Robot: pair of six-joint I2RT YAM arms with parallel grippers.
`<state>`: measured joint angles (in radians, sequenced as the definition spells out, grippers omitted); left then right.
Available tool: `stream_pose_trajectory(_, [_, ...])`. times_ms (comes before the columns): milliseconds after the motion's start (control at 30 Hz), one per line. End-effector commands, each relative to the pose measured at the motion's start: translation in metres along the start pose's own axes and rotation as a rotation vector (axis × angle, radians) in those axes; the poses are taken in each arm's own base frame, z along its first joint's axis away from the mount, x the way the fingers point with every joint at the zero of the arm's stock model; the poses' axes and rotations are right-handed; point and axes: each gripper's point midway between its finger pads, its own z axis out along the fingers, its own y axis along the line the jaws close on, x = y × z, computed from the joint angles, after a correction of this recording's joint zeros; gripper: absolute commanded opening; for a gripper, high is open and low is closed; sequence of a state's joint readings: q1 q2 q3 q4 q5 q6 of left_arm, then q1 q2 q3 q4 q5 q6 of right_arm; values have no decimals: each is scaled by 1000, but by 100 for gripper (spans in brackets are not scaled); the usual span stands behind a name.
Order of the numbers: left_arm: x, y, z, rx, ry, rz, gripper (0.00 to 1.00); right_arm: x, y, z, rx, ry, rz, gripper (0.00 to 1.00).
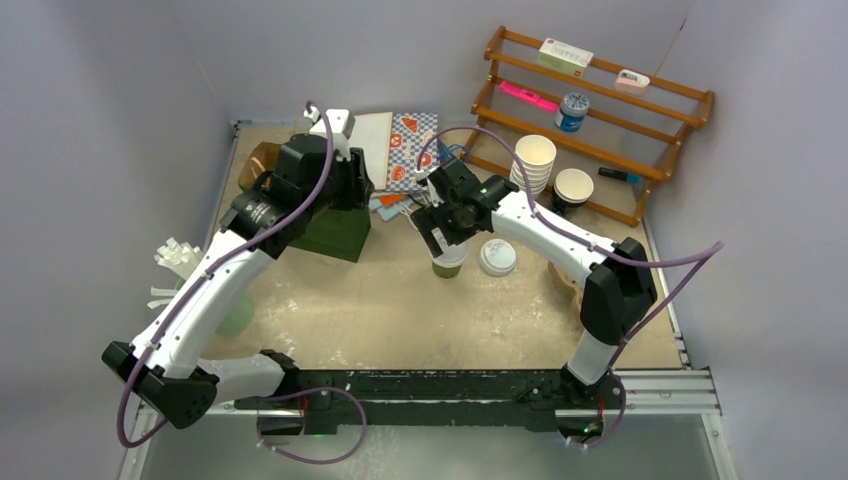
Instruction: Pack the takeout coffee
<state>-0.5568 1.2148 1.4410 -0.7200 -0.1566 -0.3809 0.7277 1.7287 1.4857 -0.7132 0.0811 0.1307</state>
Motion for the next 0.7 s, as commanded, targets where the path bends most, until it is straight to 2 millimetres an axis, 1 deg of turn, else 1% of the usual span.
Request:
stream_pose_trajectory(0, [0,-2,6,14,-6,6,42,-12,-1,-14,15,-33,3,98])
stream_pose_trajectory(133, [2,-3,8,18,2,6,42,-10,3,-10,-11,-19,-2,92])
stream_pose_trajectory(400, [3,-2,9,15,8,9,42,-6,8,-3,-32,5,-4,90])
stream_pose_trajectory(533, [5,-2,10,15,11,10,42,-1,9,-1,-41,28,-2,88])
stream_pose_trajectory(667, [6,-2,11,14,15,11,42,3,11,1,-50,45,6,84])
